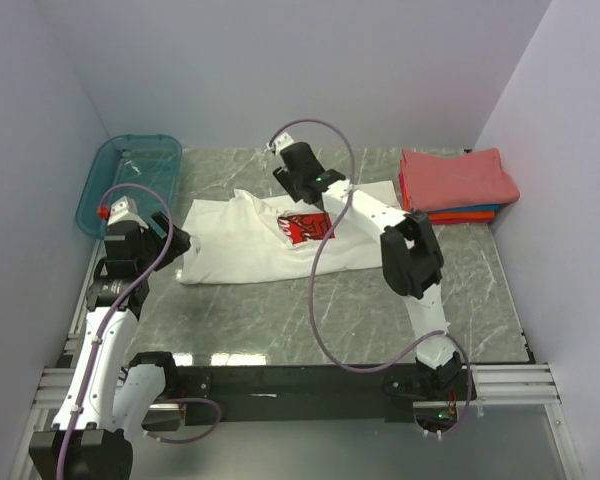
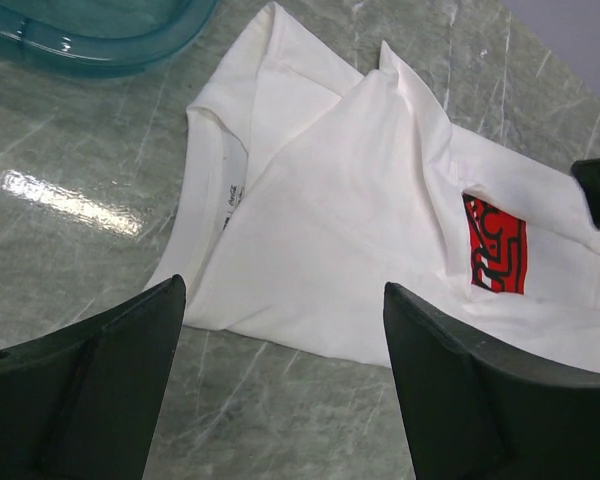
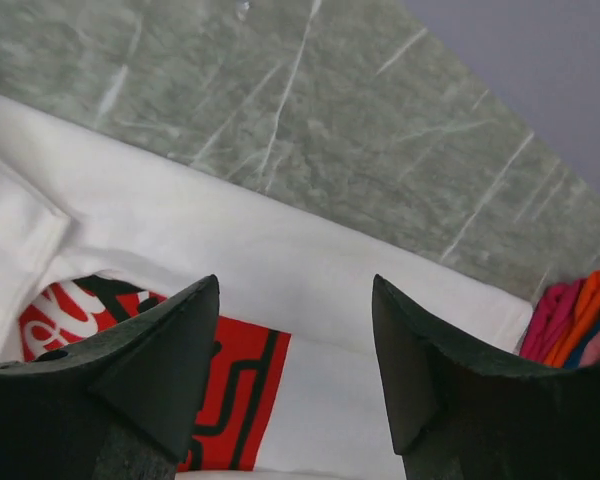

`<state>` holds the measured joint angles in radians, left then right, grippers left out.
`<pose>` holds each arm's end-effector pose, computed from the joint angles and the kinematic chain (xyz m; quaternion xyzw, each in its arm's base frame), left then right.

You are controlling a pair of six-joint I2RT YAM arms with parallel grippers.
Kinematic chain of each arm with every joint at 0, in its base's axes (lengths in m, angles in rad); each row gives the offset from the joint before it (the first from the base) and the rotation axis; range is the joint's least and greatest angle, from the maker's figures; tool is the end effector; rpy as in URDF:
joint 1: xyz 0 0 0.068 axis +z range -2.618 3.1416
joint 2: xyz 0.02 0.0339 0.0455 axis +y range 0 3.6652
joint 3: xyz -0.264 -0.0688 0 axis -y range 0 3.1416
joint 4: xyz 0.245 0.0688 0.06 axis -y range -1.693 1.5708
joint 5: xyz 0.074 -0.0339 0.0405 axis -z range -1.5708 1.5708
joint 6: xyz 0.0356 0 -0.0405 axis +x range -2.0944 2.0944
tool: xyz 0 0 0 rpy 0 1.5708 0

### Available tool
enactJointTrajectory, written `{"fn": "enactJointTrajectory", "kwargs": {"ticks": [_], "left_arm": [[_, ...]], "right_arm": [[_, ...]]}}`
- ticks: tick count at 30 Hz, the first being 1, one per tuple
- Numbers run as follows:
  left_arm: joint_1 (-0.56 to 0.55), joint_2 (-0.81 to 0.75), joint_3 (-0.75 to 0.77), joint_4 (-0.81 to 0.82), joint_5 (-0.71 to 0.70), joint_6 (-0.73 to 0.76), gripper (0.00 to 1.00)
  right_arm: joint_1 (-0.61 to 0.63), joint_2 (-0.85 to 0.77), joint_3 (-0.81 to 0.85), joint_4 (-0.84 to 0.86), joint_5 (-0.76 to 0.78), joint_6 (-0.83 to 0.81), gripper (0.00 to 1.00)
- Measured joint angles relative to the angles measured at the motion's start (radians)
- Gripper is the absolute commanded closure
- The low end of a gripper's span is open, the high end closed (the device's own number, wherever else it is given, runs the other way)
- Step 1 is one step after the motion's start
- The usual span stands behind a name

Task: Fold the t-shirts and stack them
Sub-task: Fold the tshirt

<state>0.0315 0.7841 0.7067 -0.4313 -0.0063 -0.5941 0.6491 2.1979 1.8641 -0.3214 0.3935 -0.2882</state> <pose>0.1776 0.0058 0.2874 -0.2669 0.8199 -0.1380 0.4873 0.4152 0.2979 0.2386 -0.3203 0.8239 -0.0947 0.4579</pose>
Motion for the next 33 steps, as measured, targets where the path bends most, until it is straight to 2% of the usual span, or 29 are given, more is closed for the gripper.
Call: {"fn": "enactJointTrajectory", "kwargs": {"ticks": [3, 6, 8, 13, 22, 33], "left_arm": [[0.000, 0.021, 0.000, 0.008, 0.041, 0.006, 0.17], [0.000, 0.084, 0.000, 0.019, 0.098, 0.011, 0.28], [0.000, 0.135, 0.000, 0.023, 0.138, 0.020, 0.32], [0.000, 0.185, 0.000, 0.023, 0.217, 0.037, 0.31], [0.000, 0.172, 0.000, 0.031, 0.261, 0.045, 0.31], [0.000, 0.180, 0.000, 0.035, 0.271, 0.052, 0.31]], "right_arm": [[-0.020, -0.069, -0.004, -0.016, -0.095, 0.001, 0.33], [-0.047, -0.128, -0.006, -0.080, -0.344, -0.014, 0.36], [-0.067, -0.140, 0.004, -0.126, -0.518, 0.002, 0.40], [-0.101, -0.004, 0.154, -0.201, -0.770, 0.120, 0.45], [-0.107, 0.291, 0.315, -0.229, -0.798, 0.359, 0.48], [-0.107, 0.320, 0.394, -0.226, -0.791, 0.441, 0.49]]}}
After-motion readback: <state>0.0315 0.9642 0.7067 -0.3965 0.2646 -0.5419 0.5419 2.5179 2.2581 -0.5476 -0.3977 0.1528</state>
